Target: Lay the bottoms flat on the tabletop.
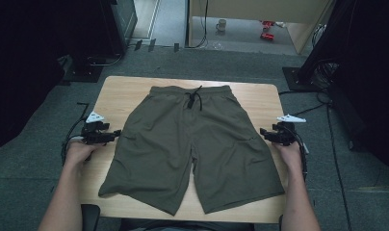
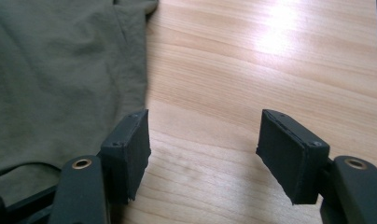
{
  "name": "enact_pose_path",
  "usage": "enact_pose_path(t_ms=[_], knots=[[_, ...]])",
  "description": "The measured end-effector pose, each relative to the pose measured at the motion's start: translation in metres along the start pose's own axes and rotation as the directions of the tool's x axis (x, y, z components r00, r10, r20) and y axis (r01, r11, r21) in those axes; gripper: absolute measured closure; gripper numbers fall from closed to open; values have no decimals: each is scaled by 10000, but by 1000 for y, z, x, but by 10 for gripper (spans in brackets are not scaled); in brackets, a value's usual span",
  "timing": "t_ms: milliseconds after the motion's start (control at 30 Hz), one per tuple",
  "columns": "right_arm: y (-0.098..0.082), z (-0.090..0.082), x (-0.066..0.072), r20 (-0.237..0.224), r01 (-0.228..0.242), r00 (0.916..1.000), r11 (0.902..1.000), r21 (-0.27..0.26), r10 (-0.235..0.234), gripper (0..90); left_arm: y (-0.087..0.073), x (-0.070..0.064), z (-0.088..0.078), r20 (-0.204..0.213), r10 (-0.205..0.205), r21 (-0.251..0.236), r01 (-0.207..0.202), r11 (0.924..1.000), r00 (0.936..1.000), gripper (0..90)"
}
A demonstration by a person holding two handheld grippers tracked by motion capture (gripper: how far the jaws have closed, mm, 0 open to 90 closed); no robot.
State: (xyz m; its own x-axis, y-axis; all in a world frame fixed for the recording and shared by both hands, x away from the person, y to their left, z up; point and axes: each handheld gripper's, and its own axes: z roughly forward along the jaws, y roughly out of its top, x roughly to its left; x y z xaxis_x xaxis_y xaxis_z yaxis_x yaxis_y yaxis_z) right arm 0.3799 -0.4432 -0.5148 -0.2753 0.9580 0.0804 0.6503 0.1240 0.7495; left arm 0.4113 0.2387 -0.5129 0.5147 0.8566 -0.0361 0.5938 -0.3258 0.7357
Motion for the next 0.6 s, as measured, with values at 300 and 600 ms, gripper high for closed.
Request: enact_pose_path(t_ms=[300, 600], knots=[[-3, 6, 2, 306, 369, 9988, 9990, 234, -376, 326, -3, 0, 1, -65, 331, -175, -332, 9993, 9994, 328], [-6, 7, 2, 342, 329, 9989, 9994, 80, -331, 257, -3, 0, 2, -188, 274, -153, -277, 9995, 9994, 298]])
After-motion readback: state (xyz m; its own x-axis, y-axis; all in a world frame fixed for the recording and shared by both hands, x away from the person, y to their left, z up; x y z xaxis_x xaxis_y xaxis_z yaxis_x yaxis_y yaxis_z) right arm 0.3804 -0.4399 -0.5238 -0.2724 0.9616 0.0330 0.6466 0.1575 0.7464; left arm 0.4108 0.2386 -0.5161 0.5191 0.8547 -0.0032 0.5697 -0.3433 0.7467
